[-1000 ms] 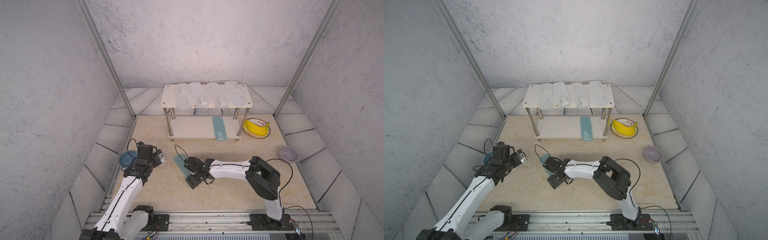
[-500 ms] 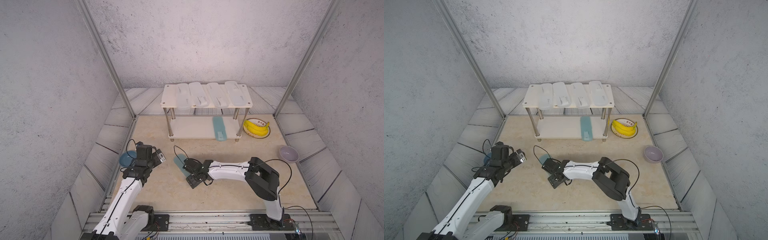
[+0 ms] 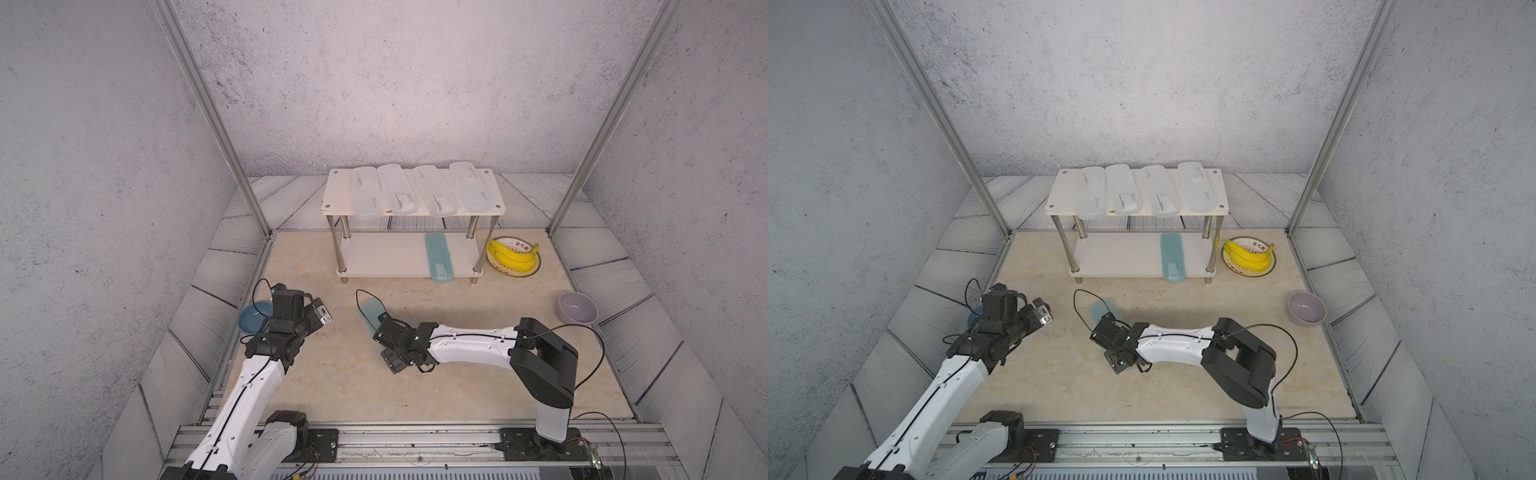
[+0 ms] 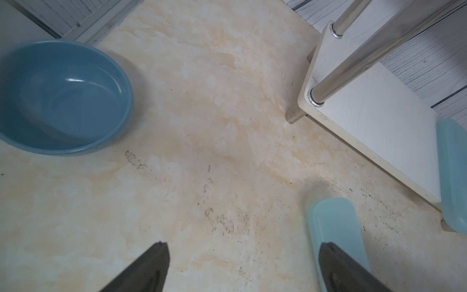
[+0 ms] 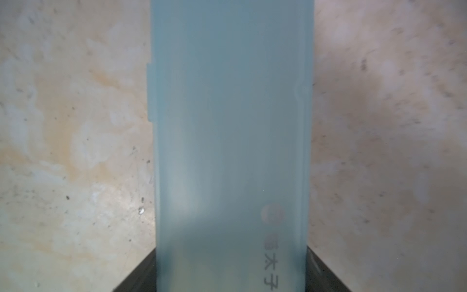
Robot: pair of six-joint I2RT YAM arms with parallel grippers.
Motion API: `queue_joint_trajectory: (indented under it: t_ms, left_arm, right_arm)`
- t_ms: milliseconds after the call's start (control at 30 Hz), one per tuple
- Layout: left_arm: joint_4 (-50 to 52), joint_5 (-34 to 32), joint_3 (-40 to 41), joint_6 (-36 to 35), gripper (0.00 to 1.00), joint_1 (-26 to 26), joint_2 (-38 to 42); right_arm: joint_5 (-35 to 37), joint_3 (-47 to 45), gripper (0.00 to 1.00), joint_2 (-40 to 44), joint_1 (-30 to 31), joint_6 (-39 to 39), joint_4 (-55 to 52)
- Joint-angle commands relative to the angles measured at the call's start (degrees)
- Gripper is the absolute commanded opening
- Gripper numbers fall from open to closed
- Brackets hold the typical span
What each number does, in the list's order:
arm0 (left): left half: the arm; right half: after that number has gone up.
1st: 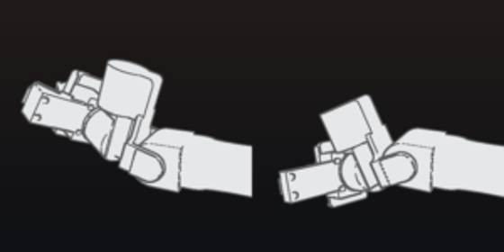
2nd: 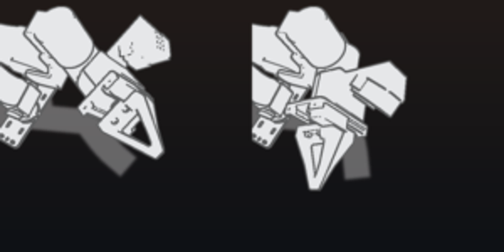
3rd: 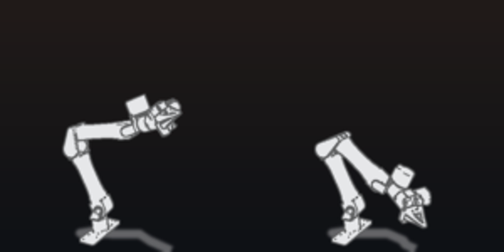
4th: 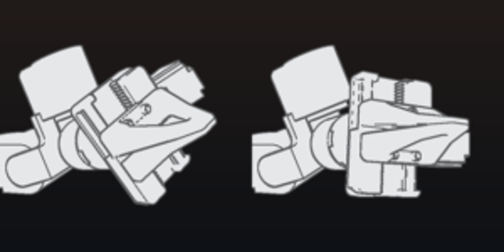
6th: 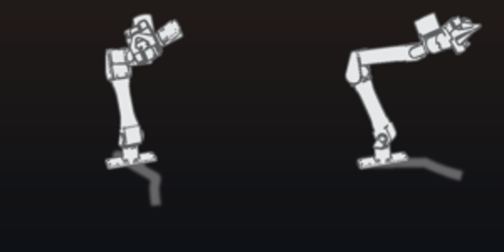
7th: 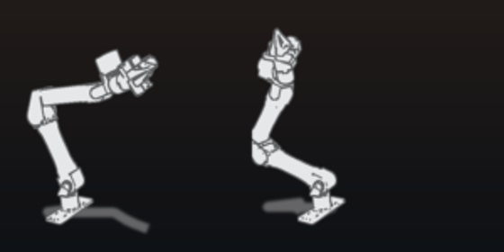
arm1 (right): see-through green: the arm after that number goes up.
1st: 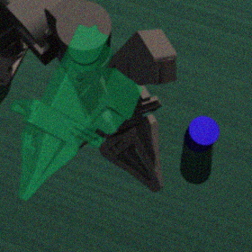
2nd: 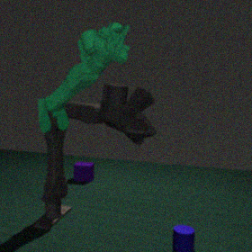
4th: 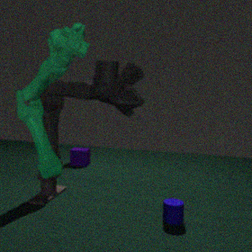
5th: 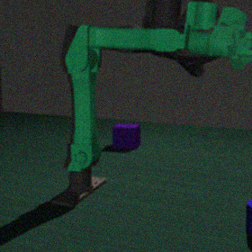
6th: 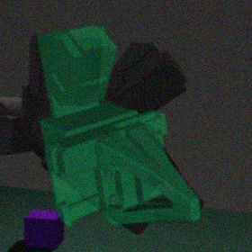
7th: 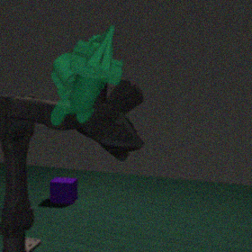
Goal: Place the pencil cases on the shelf according to color
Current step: Pick up the pencil case from the center of the board.
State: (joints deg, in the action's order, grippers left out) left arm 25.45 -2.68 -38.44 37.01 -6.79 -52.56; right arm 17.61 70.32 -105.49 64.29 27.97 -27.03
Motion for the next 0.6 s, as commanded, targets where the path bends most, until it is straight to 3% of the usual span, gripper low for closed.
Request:
queue_joint_trajectory:
  t_ms: [0,133,333,567]
  left_arm:
    - [-0.18,1.91,-1.31,-0.72,0.99,0.52,0.0]
    - [-1.83,3.95,-0.44,-1.26,0.99,0.53,0.55]
    - [-3.08,10.72,-0.09,-0.15,0.99,0.2,0.25]
    - [-3.46,12.53,0.99,0.29,0.99,0.02,0.25]
  right_arm:
    - [5.4,-1.22,0.5,6.31,-1.38,3.76,3.0]
    - [3.15,-2.23,0.5,8.72,-5.23,5.94,6.56]
    - [-4.29,0.18,0.49,5.97,-11.64,8.36,9.57]
    - [-2.72,9.56,0.46,-3.24,-14.98,6.51,8.66]
